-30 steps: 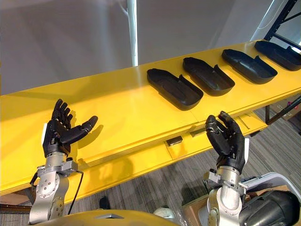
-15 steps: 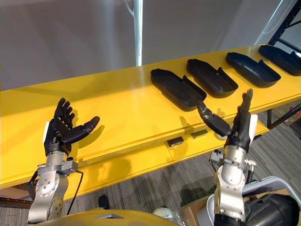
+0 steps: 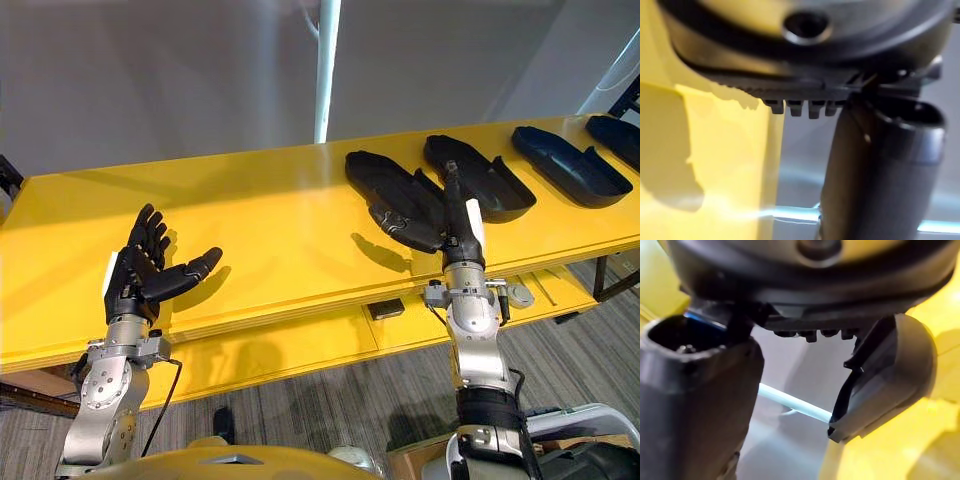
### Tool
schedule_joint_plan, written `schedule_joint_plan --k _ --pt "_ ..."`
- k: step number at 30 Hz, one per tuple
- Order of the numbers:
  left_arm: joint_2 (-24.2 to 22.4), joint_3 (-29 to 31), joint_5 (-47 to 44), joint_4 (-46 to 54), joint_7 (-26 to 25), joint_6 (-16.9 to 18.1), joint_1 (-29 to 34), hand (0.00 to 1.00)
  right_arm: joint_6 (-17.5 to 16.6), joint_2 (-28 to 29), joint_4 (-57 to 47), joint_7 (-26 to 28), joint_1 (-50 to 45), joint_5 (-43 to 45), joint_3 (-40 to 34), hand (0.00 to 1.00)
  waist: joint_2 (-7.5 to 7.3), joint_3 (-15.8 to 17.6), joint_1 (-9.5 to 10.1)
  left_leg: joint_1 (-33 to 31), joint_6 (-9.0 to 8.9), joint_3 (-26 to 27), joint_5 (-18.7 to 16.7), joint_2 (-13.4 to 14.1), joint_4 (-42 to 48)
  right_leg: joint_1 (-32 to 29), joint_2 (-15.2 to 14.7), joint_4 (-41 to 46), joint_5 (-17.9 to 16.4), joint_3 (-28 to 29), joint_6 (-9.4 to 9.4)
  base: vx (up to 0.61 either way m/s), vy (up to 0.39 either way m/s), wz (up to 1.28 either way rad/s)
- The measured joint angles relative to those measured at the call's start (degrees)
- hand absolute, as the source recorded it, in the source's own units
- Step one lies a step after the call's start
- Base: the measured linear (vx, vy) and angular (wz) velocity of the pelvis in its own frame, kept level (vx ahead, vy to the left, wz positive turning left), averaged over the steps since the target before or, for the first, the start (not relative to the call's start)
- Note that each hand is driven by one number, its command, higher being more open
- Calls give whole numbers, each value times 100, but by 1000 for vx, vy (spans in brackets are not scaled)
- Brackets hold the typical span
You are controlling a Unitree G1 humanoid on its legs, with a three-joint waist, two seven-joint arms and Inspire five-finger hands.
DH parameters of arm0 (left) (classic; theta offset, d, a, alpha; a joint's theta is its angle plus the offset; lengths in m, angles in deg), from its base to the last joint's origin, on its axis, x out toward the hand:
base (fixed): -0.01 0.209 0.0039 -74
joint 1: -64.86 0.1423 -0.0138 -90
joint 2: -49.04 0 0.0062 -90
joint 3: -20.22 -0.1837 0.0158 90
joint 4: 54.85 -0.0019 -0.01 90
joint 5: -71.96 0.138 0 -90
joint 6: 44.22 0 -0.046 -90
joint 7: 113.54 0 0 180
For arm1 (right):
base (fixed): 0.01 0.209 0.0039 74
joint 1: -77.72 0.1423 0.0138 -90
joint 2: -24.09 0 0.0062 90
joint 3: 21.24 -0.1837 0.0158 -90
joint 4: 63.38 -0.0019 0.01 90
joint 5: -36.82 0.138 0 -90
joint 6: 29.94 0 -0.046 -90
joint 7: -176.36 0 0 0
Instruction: Walk over and take three plastic housings, then place them on the shelf
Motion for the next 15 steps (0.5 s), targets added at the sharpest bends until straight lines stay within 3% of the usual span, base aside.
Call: schedule_joint_plan --k 8,15 --pt "85 -2 -1 -235 43 -36 -25 100 42 -289 627 365 375 190 188 100 85 -28 14 -76 -1 -125 27 -15 0 20 2 -3 -8 -132 -18 -39 -4 9" --pt "112 3 -2 -287 53 -39 -85 100 75 -301 721 1111 493 476 384 100 93 -33 23 -76 -12 -136 39 -17 1 27 2 -1 2 -139 -1 0 0 0"
